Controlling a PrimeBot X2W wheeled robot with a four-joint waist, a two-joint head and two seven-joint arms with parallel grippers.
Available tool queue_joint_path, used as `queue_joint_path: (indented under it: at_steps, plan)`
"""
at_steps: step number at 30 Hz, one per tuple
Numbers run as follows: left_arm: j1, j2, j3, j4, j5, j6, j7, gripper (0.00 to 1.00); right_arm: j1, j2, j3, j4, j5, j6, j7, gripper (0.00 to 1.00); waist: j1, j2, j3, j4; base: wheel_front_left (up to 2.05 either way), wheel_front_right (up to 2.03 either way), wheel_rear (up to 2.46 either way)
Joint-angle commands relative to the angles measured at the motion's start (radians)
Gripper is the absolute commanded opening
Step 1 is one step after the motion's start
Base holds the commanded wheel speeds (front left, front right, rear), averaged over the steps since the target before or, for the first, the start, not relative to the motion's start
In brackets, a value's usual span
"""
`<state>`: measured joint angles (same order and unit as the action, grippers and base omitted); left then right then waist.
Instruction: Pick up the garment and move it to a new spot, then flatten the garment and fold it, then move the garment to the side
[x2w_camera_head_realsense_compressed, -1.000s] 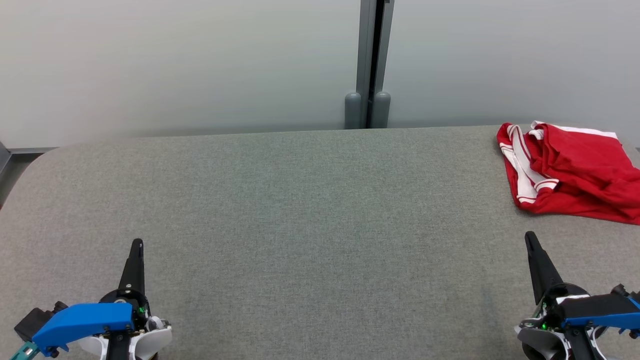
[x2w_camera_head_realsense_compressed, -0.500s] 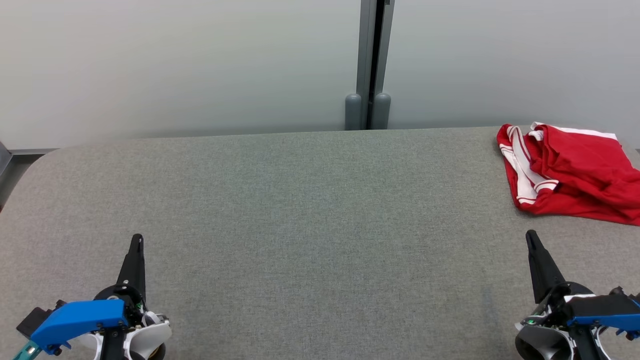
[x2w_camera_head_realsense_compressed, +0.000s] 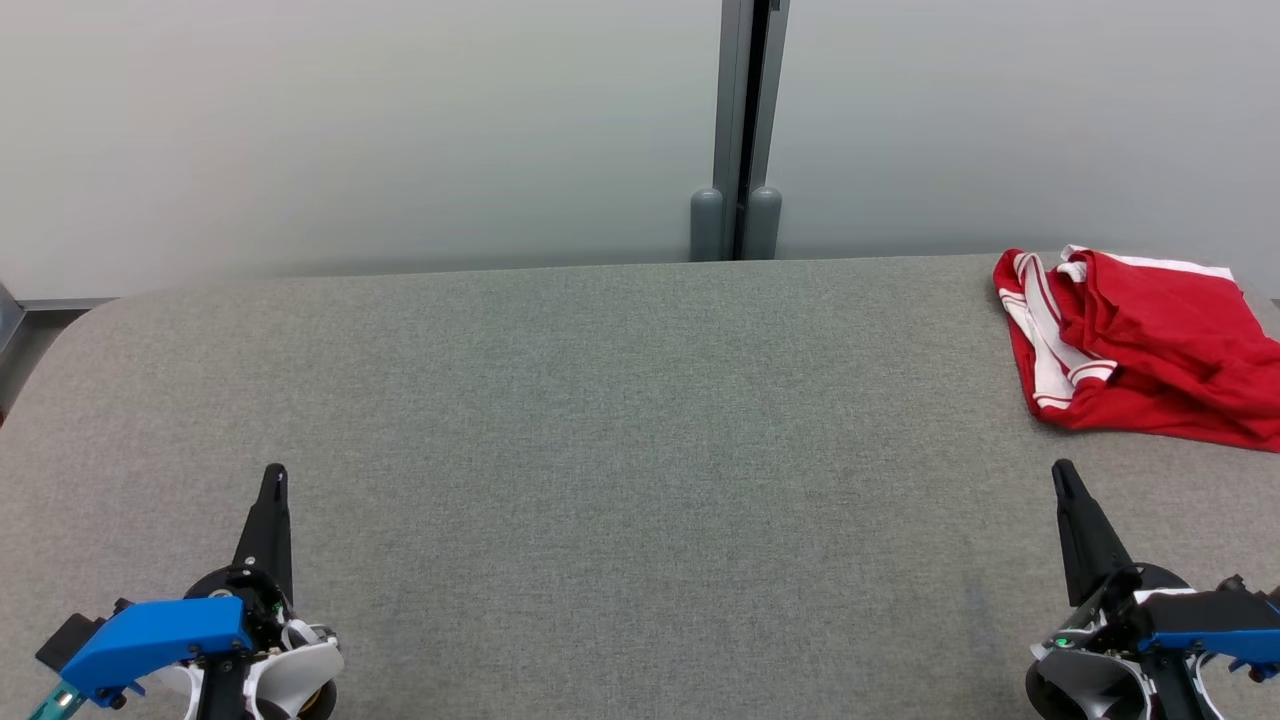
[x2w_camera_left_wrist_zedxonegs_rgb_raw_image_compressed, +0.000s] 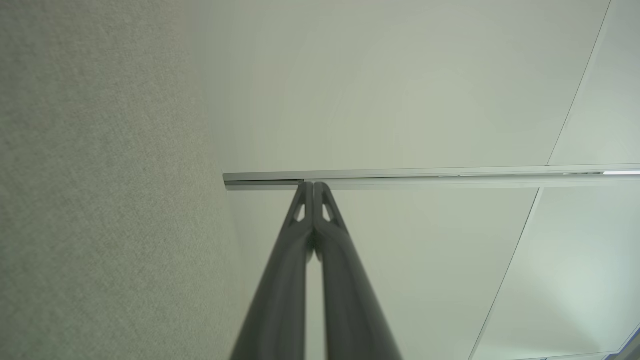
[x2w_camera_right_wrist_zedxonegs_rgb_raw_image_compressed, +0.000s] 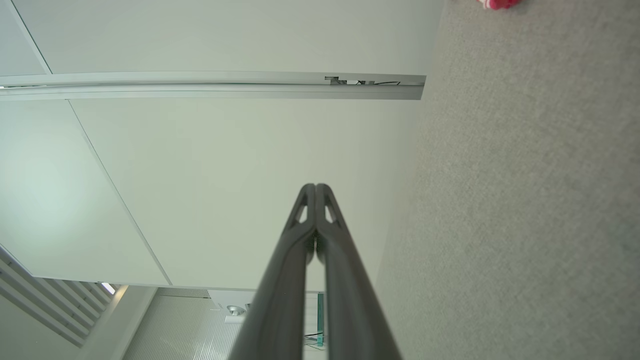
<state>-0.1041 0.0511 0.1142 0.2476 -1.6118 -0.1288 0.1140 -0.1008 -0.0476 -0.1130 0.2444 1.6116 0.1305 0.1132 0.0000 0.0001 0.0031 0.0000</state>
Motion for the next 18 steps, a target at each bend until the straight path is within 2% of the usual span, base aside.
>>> queue_joint_path:
  at_steps: [1, 18]
  plan:
    - [-0.010, -0.002, 0.002, -0.004, -0.002, -0.004, 0.004, 0.00, -0.014, -0.005, -0.003, 0.002, 0.003, 0.000, 0.003, 0.00, 0.0000, -0.0001, 0.000, 0.000, 0.00, 0.00, 0.00]
    - [-0.010, -0.002, 0.002, -0.004, -0.002, -0.004, 0.004, 0.00, -0.014, -0.005, -0.003, 0.002, 0.003, 0.000, 0.003, 0.00, 0.0000, -0.0001, 0.000, 0.000, 0.00, 0.00, 0.00]
